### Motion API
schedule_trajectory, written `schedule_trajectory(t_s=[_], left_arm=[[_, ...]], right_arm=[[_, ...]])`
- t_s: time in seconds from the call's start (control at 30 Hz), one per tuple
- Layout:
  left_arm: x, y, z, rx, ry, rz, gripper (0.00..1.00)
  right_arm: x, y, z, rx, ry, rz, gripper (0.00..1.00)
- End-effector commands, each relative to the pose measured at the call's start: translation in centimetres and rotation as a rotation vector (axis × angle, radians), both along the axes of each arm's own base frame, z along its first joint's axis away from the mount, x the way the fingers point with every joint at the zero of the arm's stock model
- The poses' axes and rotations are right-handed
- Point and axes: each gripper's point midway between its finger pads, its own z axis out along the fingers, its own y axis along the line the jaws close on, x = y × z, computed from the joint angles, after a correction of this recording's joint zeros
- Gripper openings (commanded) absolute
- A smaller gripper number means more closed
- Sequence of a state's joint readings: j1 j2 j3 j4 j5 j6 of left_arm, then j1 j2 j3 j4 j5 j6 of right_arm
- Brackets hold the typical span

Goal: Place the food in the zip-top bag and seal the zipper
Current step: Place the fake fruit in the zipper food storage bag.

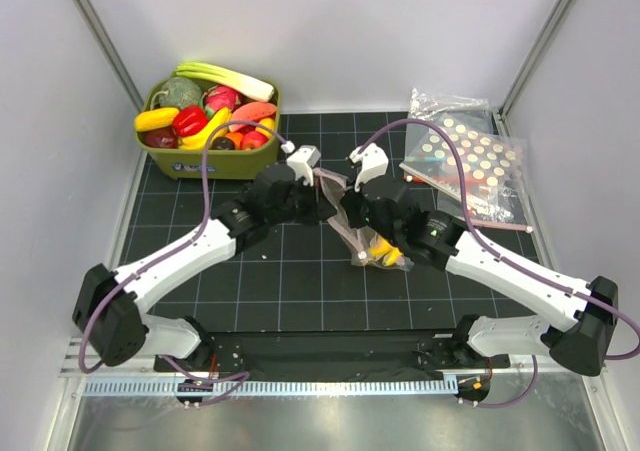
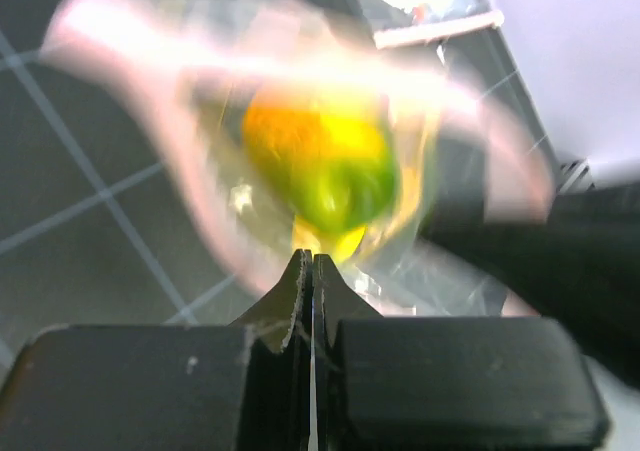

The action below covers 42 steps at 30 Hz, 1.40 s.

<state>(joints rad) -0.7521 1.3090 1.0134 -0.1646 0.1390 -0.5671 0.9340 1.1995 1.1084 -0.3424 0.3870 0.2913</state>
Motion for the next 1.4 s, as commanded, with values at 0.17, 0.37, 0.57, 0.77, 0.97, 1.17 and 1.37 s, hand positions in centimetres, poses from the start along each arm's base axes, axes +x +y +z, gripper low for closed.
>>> schedule_trajectory(t_s=[0.17, 0.37, 0.57, 0.77, 0.97, 1.17, 1.37], left_arm=[[1.7, -0.8, 5.1, -0.084, -0.147, 0.016, 0.02], [1.2, 5.2, 6.2, -0.046, -0.241, 0.225, 0.25], [2.7, 8.7, 6.2, 0.064, -0.283, 0.393, 0.46], [4.6, 9.4, 6.5, 0.065, -0.237, 0.474, 0.78], [8.4, 11.1, 7.1, 0.065, -0.085, 0.494, 0.99], [13.2, 14.2, 7.0, 0.253, -0.046, 0.55, 1.0], [16.7, 16.0, 7.4, 0.29, -0.068, 0.623, 1.0]], right_arm=[[0.1, -0.3, 2.4, 0.076, -0.062, -0.026, 0.01], [1.3, -2.1, 2.1, 0.039, -0.083, -0.144, 0.01], [1.6, -2.4, 2.0, 0.037, -0.093, -0.17, 0.01], [1.7, -2.4, 1.7, 0.035, -0.088, -0.172, 0.01], [1.8, -2.1, 1.4, 0.036, -0.085, -0.168, 0.01], [1.9, -2.1, 1.1, 0.034, -0.08, -0.165, 0.01], [1.9, -1.8, 1.1, 0.037, -0.076, -0.153, 0.01]])
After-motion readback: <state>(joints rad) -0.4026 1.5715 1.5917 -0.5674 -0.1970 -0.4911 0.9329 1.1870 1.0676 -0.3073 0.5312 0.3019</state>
